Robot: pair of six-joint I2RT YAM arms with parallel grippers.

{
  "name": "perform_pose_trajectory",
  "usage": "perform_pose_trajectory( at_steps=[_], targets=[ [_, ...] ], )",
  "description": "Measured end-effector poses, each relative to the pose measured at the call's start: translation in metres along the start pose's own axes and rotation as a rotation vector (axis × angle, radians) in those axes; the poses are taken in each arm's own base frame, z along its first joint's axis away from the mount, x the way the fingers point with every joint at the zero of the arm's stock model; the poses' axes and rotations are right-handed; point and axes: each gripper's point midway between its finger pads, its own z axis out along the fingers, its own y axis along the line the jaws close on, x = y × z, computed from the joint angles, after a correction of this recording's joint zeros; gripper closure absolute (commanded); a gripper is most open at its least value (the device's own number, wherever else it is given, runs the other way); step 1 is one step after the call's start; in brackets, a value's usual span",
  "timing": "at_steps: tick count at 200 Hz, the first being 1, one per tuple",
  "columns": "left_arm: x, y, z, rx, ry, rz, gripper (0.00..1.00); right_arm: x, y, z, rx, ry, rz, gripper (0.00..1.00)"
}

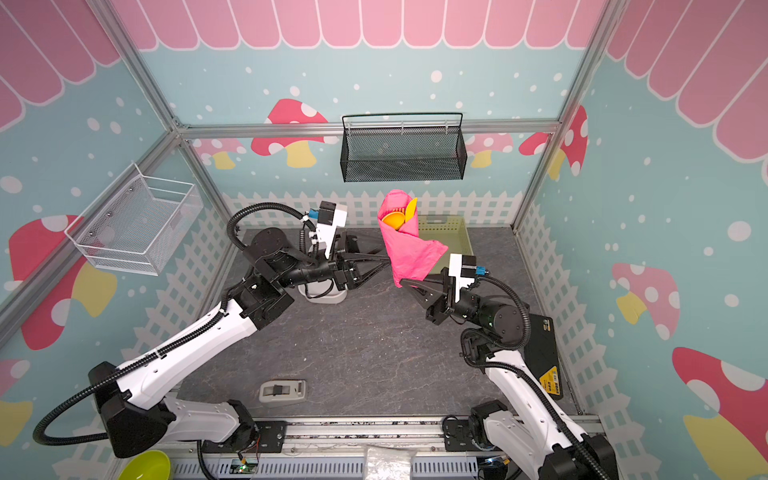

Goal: Place the utensils on the paper napkin and roll it up
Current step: 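Lift the wrapped napkin bundle upright with both grippers above the table, then hold the upright napkin bundle with both grippers near the green basket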

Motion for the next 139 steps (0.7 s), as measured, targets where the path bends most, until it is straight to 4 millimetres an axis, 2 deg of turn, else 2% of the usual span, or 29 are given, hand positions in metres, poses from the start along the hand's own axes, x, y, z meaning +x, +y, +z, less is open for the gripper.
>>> perform_pose_trajectory(
  at_steps=[75,139],
  targets=[
    [-0.004,-0.009,0.005,0.011,0.017,0.043,0.4,0.002,0.007,0.001,-0.039,0.016,0.029,1.0],
    [0.0,-0.007,0.013,0.019,0.033,0.04,0.41,0.005,0.011,0.002,-0.064,0.03,0.049,1.0]
  ],
)
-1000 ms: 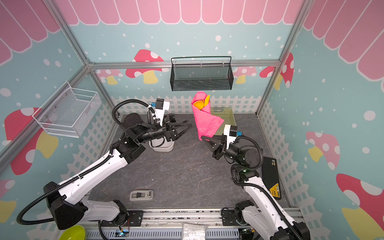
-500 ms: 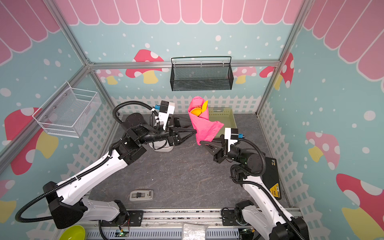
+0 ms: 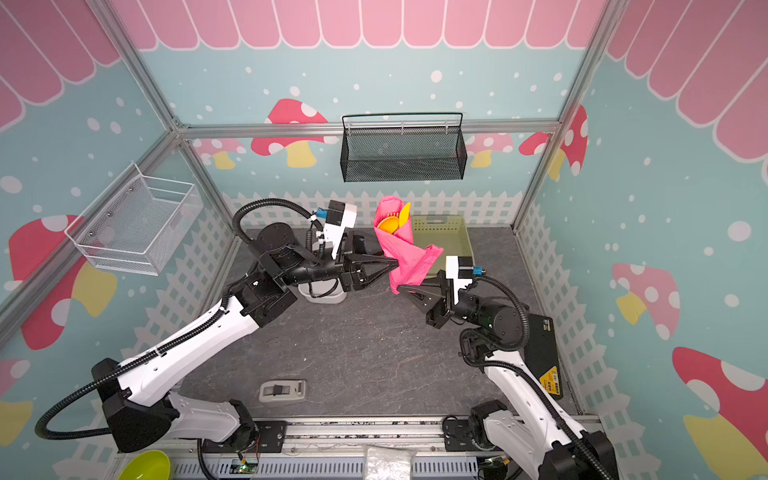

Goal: Place the utensils on the paper napkin and roll it up
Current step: 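Hold the upright napkin bundle with both grippers near the green basket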

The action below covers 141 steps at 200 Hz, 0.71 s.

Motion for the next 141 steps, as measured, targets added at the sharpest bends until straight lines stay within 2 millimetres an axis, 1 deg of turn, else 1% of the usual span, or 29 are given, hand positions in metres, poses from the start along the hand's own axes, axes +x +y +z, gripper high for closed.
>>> perform_pose_trajectory(
  at_steps=[66,90,141],
  targets=[
    [0.0,0.003,0.011,0.01,0.011,-0.007,0.42,0.0,0.0,0.001,-0.007,0.0,0.005,1.0],
    [0.0,0.002,0.012,0.013,0.011,-0.007,0.45,0.0,0.0,0.001,-0.006,-0.003,0.003,1.0],
    [-0.002,0.002,0.015,0.022,-0.002,-0.01,0.45,0.0,-0.003,0.002,0.007,-0.009,0.005,1.0]
  ],
)
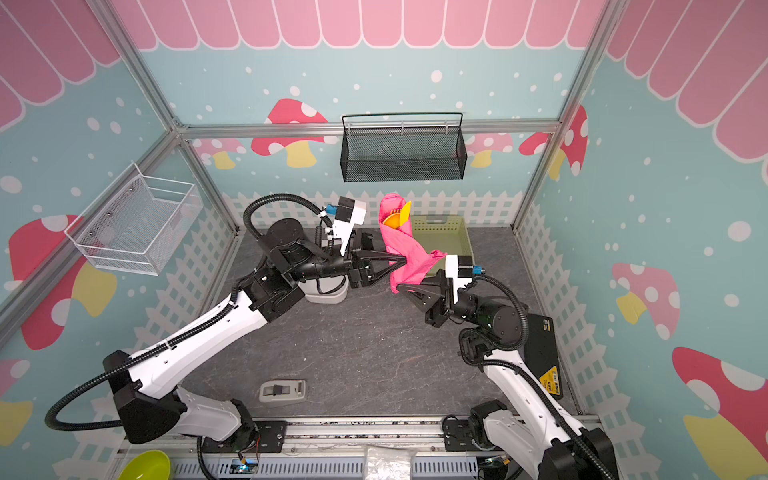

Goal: Place the utensils on the paper napkin and roll it up
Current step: 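Hold the upright napkin bundle with both grippers near the green basket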

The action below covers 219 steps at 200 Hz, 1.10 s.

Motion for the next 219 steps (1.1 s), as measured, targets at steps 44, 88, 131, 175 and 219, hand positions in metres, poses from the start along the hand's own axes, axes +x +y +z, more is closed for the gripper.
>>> perform_pose_trajectory(
  at_steps=[44,88,131,175,219],
  targets=[
    [-0.008,0.001,0.005,0.022,-0.048,-0.015,0.53,0.002,-0.003,0.0,0.016,0.004,0.009,1.0],
    [-0.011,0.001,0.008,0.037,-0.069,-0.034,0.63,0.0,-0.002,-0.001,0.022,0.001,0.011,1.0],
    [-0.013,-0.002,0.008,0.053,-0.075,-0.037,0.73,-0.001,-0.002,-0.001,0.033,0.001,0.011,1.0],
    [-0.013,-0.002,0.009,0.058,-0.075,-0.043,0.81,0.0,-0.006,-0.002,0.06,0.002,0.024,0.66],
    [-0.009,0.0,0.009,0.05,-0.061,-0.033,0.83,-0.011,-0.002,-0.005,0.111,-0.013,0.003,0.54]
  ],
)
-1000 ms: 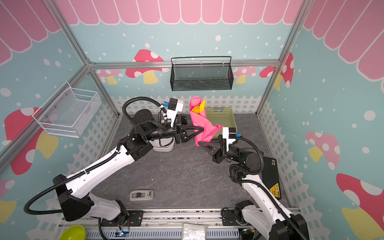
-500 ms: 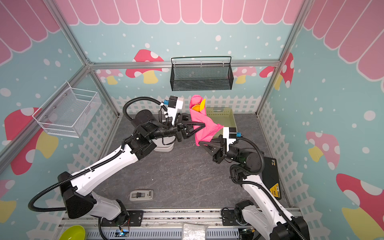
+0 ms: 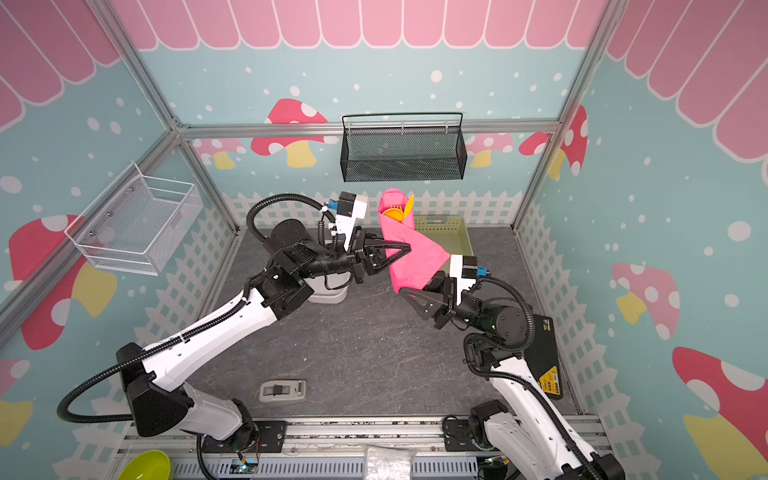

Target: Place the utensils on the paper napkin and roll it up

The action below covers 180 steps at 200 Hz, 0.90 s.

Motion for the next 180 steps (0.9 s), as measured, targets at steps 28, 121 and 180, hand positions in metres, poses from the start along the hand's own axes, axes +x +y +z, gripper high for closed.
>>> perform_pose_trajectory(
  at_steps=[28,121,180],
  targets=[
    [0.005,0.003,0.0,-0.014,0.017,0.001,0.84,-0.017,0.002,0.003,0.024,-0.019,-0.027,0.53],
    [0.003,0.003,-0.005,-0.032,0.013,0.013,0.86,-0.054,-0.002,0.0,0.174,-0.071,-0.13,0.77],
    [0.005,0.008,-0.007,-0.041,0.016,0.008,0.88,-0.059,-0.009,-0.008,0.267,-0.087,-0.163,1.0]
  ],
)
